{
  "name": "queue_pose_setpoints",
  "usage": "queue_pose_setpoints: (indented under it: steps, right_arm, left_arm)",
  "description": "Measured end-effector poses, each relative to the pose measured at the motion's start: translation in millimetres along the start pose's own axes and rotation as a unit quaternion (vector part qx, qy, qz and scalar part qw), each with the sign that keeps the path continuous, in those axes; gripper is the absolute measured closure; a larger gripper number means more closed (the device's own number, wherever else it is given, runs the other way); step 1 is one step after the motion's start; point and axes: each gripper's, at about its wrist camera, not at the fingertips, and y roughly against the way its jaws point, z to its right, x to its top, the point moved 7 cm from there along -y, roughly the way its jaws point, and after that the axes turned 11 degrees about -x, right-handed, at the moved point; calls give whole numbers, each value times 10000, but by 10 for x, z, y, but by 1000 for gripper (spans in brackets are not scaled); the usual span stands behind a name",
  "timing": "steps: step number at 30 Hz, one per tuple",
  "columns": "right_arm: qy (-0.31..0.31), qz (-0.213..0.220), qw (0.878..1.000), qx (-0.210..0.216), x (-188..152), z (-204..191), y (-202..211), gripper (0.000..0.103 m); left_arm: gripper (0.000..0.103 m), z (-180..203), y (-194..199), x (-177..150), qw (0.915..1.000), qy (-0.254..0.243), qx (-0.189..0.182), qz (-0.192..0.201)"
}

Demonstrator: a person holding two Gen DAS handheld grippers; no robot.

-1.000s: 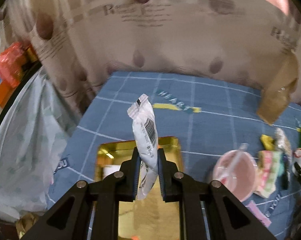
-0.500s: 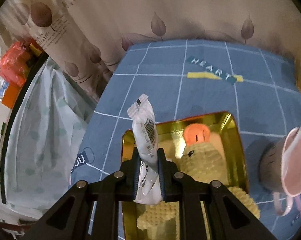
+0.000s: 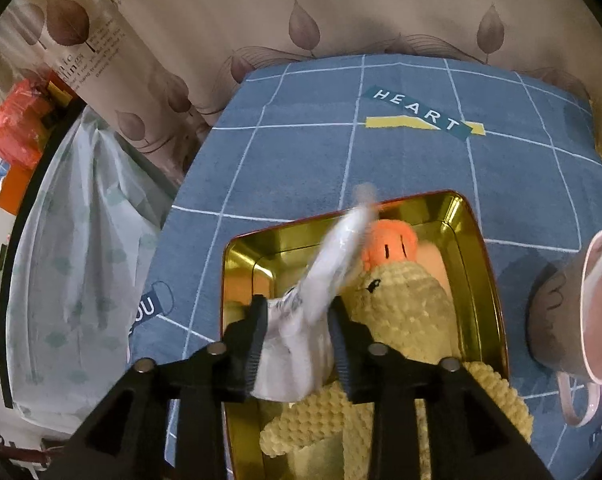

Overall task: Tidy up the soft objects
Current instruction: 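Lower the white packet into the gold tray and open the left tool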

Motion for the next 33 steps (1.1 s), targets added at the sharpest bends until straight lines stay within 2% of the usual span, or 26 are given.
queue_pose_setpoints:
  steps: [6,12,17,21,26,33]
  right_arm:
    - [22,3,10000,-22,2,-8,3,61]
    - [72,16,9999,-81,2,-16,8,61]
    - [138,64,9998,-156,7,-19,25,62]
    - [258,117,9994,-214,23,-48,51,66]
    - [374,119,9989,-241,76,-66,115,71]
    - [300,222,9991,-217,226,-114,391,72]
  left_arm:
    - [64,-28,96,-93,9998,133,-142,82]
    - [64,-128,302,-223,9979,432,-352,329]
    - [62,-199,563,-404,9941,702,-523,644]
    - [60,-195,739,-558,9897,886,-656,916]
    - [58,-153,819,-689,9856,1008,-815,1081]
    - [58,-251,822,-795,9786,1336,-888,1292]
